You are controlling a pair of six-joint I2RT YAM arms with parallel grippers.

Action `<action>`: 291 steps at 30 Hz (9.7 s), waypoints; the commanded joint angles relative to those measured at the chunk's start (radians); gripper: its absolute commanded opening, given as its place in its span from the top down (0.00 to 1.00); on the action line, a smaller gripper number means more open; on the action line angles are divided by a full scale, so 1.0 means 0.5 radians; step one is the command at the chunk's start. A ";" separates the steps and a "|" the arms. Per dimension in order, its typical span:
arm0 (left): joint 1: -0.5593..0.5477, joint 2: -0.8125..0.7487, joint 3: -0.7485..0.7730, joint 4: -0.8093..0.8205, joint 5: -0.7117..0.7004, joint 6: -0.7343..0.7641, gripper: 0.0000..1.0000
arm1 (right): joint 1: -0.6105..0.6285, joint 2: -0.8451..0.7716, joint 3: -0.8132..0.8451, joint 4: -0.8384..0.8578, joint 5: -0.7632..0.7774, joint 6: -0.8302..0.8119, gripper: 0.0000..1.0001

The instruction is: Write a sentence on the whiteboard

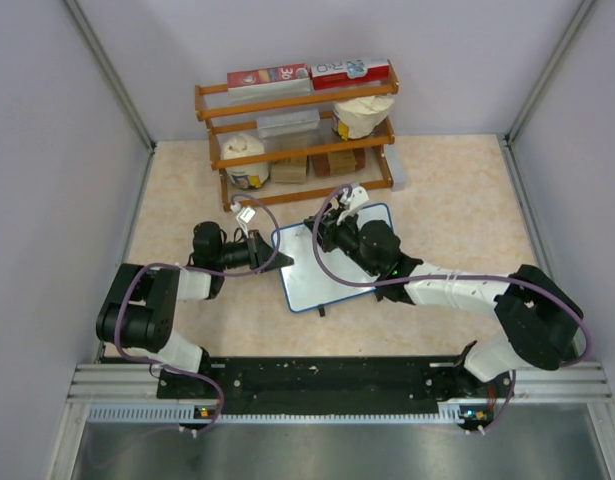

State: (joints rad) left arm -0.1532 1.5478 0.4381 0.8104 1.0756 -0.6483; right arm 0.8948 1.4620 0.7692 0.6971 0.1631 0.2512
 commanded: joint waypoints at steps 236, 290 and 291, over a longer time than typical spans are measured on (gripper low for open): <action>0.000 0.089 0.066 0.024 -0.040 0.073 1.00 | -0.053 -0.092 0.011 -0.253 0.159 0.136 1.00; 0.000 0.098 0.069 0.030 -0.034 0.066 1.00 | -0.136 -0.135 0.002 -0.299 0.140 0.145 1.00; 0.000 0.098 0.069 0.030 -0.034 0.066 1.00 | -0.136 -0.138 -0.011 -0.296 0.137 0.145 1.00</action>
State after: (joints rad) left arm -0.1532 1.5803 0.4568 0.8150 1.0889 -0.6518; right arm 0.8478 1.4048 0.7429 0.5816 0.2050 0.3435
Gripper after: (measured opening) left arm 0.124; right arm 0.083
